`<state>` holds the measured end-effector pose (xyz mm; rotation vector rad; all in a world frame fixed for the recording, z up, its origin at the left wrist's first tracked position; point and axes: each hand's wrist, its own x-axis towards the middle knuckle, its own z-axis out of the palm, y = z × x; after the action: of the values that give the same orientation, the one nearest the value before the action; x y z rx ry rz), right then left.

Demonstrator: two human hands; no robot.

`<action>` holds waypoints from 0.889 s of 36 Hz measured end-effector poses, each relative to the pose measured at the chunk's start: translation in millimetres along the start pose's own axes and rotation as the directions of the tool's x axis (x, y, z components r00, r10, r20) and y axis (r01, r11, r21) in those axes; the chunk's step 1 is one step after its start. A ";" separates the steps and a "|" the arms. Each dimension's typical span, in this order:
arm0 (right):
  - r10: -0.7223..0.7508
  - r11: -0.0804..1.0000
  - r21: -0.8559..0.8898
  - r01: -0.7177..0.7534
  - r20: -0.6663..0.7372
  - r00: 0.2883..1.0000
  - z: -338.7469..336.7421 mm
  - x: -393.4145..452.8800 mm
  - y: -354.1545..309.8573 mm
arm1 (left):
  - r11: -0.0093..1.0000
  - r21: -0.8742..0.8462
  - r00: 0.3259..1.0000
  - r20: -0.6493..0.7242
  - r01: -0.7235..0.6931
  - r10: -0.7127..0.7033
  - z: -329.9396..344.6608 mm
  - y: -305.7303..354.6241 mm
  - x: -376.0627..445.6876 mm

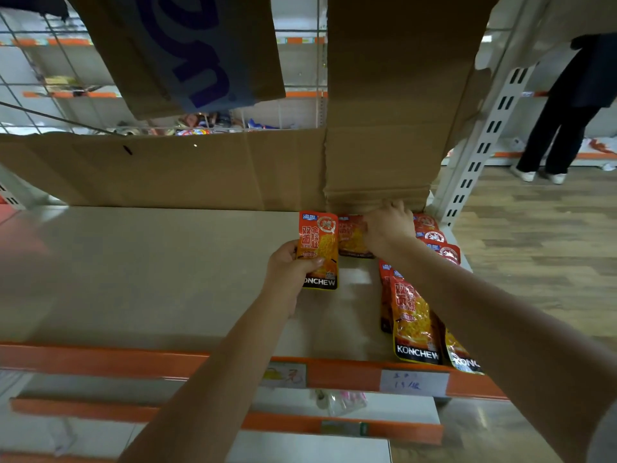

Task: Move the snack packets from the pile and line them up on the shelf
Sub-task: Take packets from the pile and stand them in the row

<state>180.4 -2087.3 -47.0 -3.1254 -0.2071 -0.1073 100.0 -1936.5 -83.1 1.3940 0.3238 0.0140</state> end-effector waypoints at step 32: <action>-0.013 0.951 0.302 0.068 -0.179 0.984 -10.7 -51.2 48.7 | 0.137 0.965 0.956 0.192 -0.226 0.221 61.1 -14.8 19.2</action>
<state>135.5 -2142.4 -40.0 -2.7829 -0.2582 -0.3161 129.9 -1994.2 -93.0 2.8204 0.0571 0.0582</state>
